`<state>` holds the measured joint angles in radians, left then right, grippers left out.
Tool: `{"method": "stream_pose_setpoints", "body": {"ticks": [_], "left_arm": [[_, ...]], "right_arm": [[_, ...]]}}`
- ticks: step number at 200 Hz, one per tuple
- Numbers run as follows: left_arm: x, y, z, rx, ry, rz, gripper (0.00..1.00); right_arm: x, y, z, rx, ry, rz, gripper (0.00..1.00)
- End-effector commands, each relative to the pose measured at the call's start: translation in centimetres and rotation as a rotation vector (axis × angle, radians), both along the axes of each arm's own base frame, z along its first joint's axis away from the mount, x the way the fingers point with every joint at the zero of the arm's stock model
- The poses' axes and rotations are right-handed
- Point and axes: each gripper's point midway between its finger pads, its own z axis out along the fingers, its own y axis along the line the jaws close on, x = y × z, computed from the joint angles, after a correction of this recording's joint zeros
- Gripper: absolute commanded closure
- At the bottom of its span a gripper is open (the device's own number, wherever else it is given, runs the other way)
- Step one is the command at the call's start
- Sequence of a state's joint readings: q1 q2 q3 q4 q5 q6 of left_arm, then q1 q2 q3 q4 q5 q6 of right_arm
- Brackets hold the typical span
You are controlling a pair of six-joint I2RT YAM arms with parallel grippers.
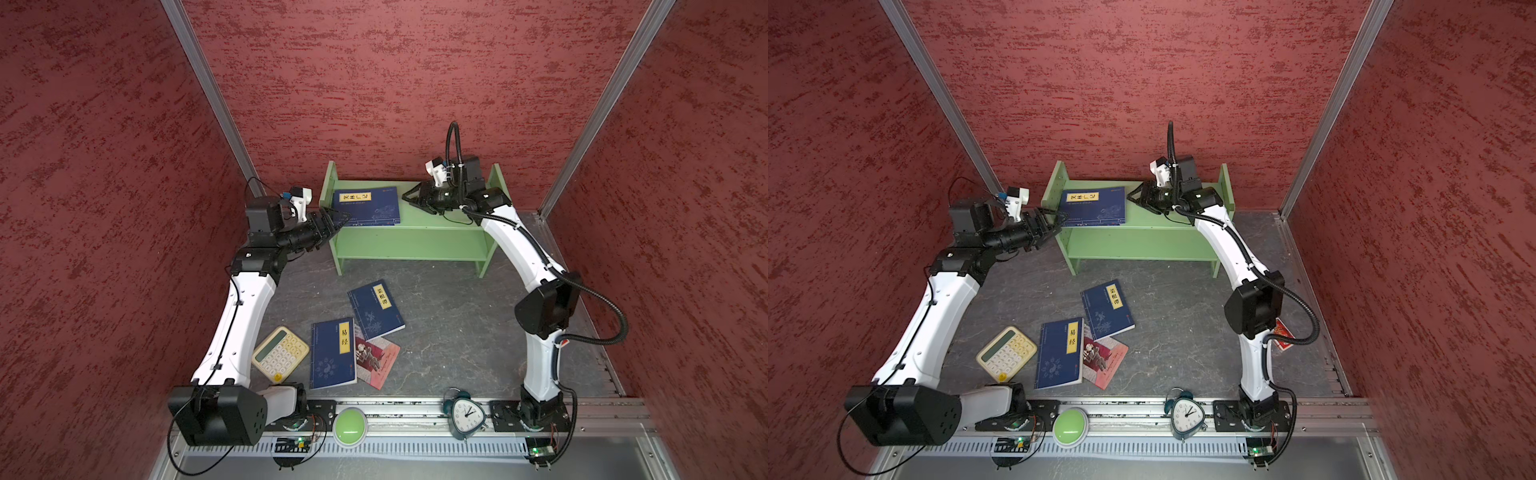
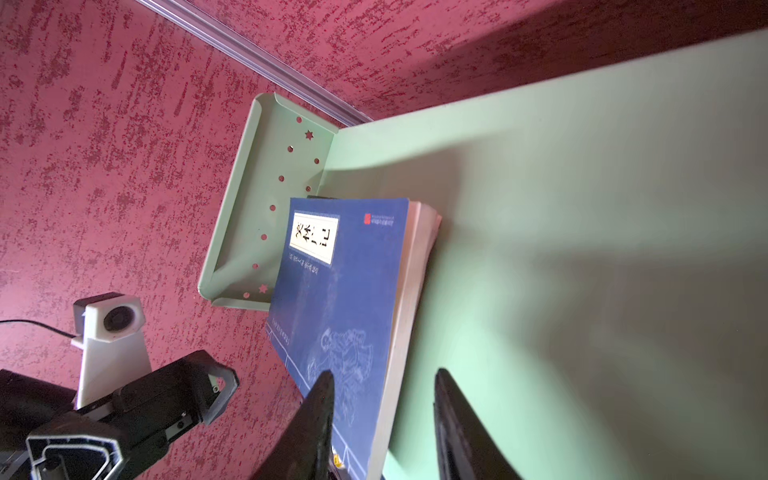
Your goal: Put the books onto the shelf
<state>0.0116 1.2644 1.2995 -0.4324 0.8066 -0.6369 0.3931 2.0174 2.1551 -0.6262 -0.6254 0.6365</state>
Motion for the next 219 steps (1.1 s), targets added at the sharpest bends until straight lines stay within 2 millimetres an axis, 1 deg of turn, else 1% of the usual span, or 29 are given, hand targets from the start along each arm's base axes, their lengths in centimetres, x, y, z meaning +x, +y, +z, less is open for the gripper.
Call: {"method": "stream_pose_setpoints", "body": {"ticks": [1, 34, 46, 55, 75, 93, 133, 157, 219], "left_arm": [[0.5, -0.2, -0.3, 0.026, -0.026, -0.008, 0.2], [0.7, -0.5, -0.8, 0.039, -0.021, -0.02, 0.2], [0.7, -0.5, -1.0, 0.043, -0.018, -0.021, 0.2], [0.7, -0.6, -1.2, 0.045, -0.013, -0.02, 0.2], [1.0, -0.3, -1.7, 0.058, -0.013, -0.001, 0.2], [1.3, -0.1, -1.8, 0.068, -0.019, 0.01, 0.2], [2.1, 0.3, -2.2, 0.085, -0.014, 0.033, 0.2], [2.5, 0.4, -2.5, 0.085, -0.003, 0.042, 0.2], [3.0, 0.9, -2.2, 0.094, -0.02, 0.06, 0.2]], "right_arm": [[-1.0, 0.2, 1.7, 0.03, -0.059, 0.016, 0.63], [-1.5, 0.7, 1.0, 0.053, -0.049, 0.043, 0.64], [-1.8, 1.3, 0.8, 0.057, -0.044, 0.067, 0.64], [-1.8, 1.6, 0.4, 0.053, -0.036, 0.075, 0.64], [-1.6, 2.0, 0.2, 0.043, -0.036, 0.081, 0.64], [-1.5, 2.3, 0.0, 0.042, -0.035, 0.086, 0.64], [-1.4, 2.8, -1.0, 0.009, -0.015, 0.097, 0.67], [-1.4, 3.0, -1.3, -0.001, -0.011, 0.097, 0.68], [-1.7, 3.7, -1.3, 0.007, -0.005, 0.115, 0.73]]}}
